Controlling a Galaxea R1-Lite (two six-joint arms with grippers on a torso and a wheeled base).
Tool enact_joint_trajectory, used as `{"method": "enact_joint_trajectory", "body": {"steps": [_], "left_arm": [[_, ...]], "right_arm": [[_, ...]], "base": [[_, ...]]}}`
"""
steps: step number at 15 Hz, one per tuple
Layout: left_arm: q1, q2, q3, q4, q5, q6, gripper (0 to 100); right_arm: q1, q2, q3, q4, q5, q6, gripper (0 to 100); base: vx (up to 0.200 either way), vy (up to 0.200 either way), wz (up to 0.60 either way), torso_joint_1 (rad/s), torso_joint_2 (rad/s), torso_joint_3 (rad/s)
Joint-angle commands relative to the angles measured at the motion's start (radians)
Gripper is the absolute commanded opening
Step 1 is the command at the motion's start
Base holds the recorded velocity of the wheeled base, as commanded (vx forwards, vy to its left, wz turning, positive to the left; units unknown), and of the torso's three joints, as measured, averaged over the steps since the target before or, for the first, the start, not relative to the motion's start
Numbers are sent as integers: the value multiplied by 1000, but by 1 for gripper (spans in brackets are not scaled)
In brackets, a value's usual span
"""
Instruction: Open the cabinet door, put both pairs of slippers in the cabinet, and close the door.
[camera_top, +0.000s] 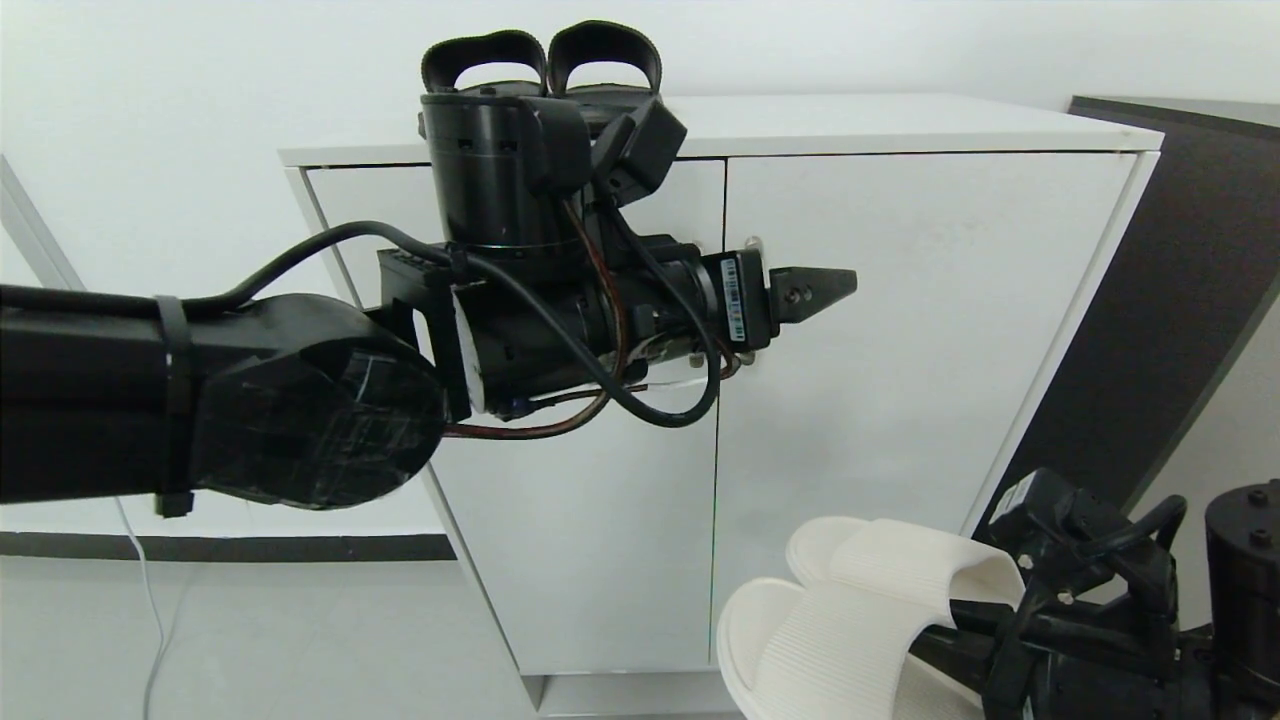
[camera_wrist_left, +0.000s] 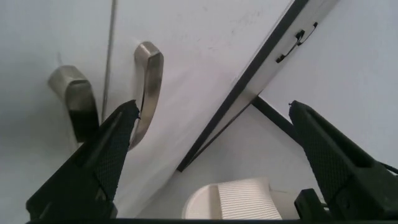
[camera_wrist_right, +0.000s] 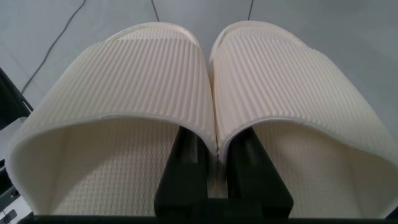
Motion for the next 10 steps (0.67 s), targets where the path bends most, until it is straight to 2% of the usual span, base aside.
{"method": "enact_joint_trajectory", "body": {"steps": [1, 7, 8, 10], "left_arm": [[3, 14, -6, 1, 1, -1, 100], [3, 41, -52, 37, -8, 2, 100], [3, 43, -52, 39, -9, 2, 0], [3, 43, -52, 37, -14, 2, 0]], "right_arm": [[0, 2, 0, 0, 1, 1, 0], [0, 4, -3, 1, 4, 1, 0], [0, 6, -3, 1, 7, 1, 0], [2, 9, -1, 3, 9, 1, 0]], "base": [[0, 0, 0, 0, 0, 0], [0, 0, 0, 0, 0, 0], [0, 0, 0, 0, 0, 0], [0, 0, 0, 0, 0, 0]]}}
